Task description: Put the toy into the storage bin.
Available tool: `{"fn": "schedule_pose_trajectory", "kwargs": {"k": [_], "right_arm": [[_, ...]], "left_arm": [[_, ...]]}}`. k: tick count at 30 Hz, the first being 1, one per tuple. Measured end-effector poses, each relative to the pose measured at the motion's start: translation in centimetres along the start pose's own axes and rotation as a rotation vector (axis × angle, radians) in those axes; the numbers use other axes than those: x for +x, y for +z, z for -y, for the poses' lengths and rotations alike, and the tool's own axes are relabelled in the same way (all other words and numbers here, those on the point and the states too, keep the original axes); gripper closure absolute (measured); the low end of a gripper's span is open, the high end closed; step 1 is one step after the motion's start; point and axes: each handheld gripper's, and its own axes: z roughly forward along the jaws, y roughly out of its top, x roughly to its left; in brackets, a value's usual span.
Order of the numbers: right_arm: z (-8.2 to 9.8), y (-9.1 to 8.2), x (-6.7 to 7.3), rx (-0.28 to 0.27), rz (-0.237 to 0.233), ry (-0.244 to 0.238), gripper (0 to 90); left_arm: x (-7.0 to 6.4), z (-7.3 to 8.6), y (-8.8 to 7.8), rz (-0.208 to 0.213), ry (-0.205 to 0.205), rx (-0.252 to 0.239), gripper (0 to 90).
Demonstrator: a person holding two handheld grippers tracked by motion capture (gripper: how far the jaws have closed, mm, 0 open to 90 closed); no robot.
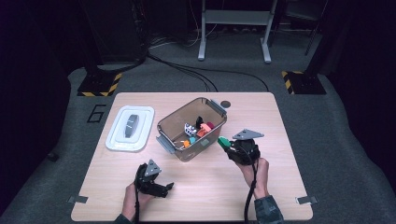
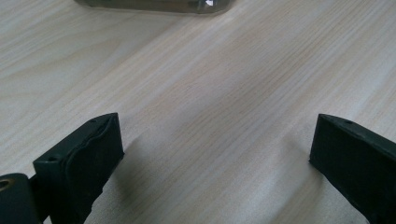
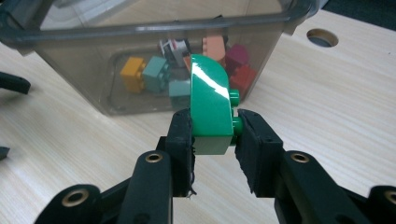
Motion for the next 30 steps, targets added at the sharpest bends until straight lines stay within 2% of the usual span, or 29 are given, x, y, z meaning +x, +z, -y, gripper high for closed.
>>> {"fn": "schedule_pose_trajectory", "kwargs": {"k": [9, 13, 18, 24, 30], "right_arm": [[-1.5, -1.3, -0.3, -0.030, 0.010, -0.019, 66.9], [-1.8, -1.5, -0.5, -0.036, 0.007, -0.005, 66.9], [-2.6, -2.1, -0.5, -0.056, 0.010, -0.012, 66.9], [-4.3, -2.4, -0.6, -0.075, 0.008, -0.026, 66.9], [-6.1, -2.2, -0.6, -0.071, 0.010, -0.043, 66.9]], "left_arm": [[0.0, 0.0, 0.0, 0.001, 0.000, -0.002, 2.5], [0.0, 0.0, 0.0, 0.001, -0.002, 0.001, 2.5], [0.0, 0.0, 0.0, 0.004, -0.003, -0.002, 2.5], [0.0, 0.0, 0.0, 0.005, -0.003, -0.002, 2.5], [0.0, 0.0, 0.0, 0.003, -0.002, 0.000, 2.5]]}}
